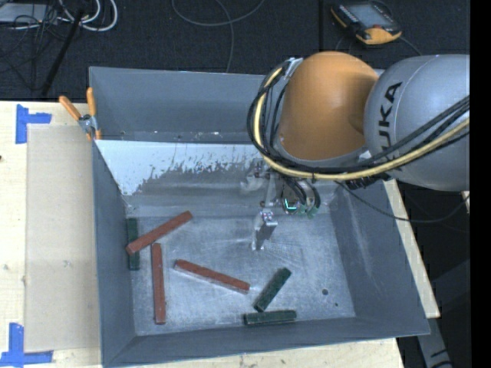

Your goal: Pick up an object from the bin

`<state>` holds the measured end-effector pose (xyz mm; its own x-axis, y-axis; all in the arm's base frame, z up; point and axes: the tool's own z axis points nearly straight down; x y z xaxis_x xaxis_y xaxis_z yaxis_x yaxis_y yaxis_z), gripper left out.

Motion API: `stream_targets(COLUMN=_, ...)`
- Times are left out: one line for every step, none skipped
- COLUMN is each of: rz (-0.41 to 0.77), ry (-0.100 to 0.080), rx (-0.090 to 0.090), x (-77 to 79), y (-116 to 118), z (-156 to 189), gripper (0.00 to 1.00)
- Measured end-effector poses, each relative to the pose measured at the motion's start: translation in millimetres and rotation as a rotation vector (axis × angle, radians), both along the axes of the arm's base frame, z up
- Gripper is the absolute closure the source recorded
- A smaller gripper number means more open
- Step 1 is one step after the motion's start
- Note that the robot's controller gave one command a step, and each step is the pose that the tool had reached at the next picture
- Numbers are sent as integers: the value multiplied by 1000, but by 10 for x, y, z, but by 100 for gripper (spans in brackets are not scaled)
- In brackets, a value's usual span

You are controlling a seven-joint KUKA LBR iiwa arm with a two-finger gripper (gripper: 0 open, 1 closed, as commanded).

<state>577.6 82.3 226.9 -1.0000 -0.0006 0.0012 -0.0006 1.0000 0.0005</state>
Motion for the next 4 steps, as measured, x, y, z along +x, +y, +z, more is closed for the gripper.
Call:
stream_targets(rz=23, ry=-5, rx=0, x=-294, y=45, z=-546, gripper=0)
stream_targets(rz=3, ry=8, rx=0, x=-168, y=258, z=-1484, gripper=100)
stream_targets(rz=3, ry=8, rx=1, x=-168, y=257, z=-1484, gripper=100)
stream_targets(rz=11, ry=5, rx=-1, x=-209, y=189, z=-1091, gripper=0)
